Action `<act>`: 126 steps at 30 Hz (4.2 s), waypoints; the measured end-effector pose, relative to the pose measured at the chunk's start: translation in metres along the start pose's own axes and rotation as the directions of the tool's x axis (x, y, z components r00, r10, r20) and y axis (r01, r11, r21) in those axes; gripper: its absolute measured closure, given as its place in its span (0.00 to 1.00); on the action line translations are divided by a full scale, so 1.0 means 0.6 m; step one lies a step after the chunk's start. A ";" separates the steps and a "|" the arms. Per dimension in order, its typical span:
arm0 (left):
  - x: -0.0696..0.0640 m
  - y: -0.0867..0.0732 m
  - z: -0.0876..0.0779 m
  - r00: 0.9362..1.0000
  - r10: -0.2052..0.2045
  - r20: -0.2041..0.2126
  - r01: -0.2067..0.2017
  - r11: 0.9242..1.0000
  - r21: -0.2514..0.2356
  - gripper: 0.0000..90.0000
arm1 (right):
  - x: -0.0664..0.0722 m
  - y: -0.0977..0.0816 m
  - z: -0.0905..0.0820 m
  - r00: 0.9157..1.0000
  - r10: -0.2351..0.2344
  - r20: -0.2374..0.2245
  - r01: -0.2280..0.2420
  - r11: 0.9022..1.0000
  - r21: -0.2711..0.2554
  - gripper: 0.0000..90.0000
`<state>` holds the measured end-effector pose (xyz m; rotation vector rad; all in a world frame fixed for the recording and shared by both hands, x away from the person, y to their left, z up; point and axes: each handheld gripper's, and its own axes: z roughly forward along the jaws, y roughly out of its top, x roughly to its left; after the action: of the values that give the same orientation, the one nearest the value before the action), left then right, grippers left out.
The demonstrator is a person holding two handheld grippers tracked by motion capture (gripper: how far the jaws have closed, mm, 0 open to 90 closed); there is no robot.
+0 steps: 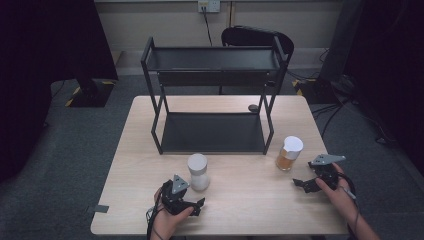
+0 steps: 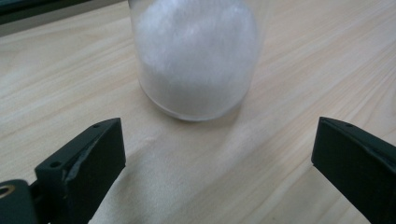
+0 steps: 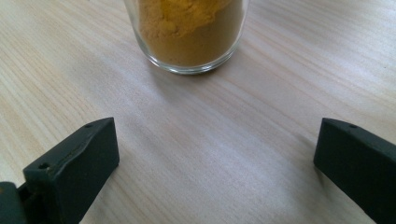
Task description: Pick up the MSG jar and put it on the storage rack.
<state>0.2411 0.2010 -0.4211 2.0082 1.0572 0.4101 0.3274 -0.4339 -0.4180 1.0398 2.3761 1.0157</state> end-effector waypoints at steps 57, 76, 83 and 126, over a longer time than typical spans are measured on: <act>0.018 0.095 0.015 1.000 0.019 0.009 -0.018 0.990 -0.138 0.38 | 0.000 0.000 0.000 1.000 -0.001 0.000 0.001 1.000 0.000 0.00; 0.047 0.132 0.006 0.997 -0.010 0.073 0.021 0.989 -0.145 0.38 | 0.000 0.000 0.000 1.000 -0.001 0.000 0.001 1.000 0.000 0.00; 0.055 0.155 0.006 0.996 -0.010 0.088 0.023 0.989 -0.149 0.38 | 0.000 0.000 0.000 1.000 -0.001 0.000 0.001 1.000 0.000 0.00; 0.081 0.316 -0.023 0.995 0.027 0.098 -0.009 0.984 -0.175 0.38 | 0.000 0.000 0.000 1.000 -0.001 0.000 0.001 1.000 0.000 0.00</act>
<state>0.3634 0.1862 -0.2685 1.8638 0.9104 0.3940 0.3275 -0.4339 -0.4180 1.0385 2.3766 1.0155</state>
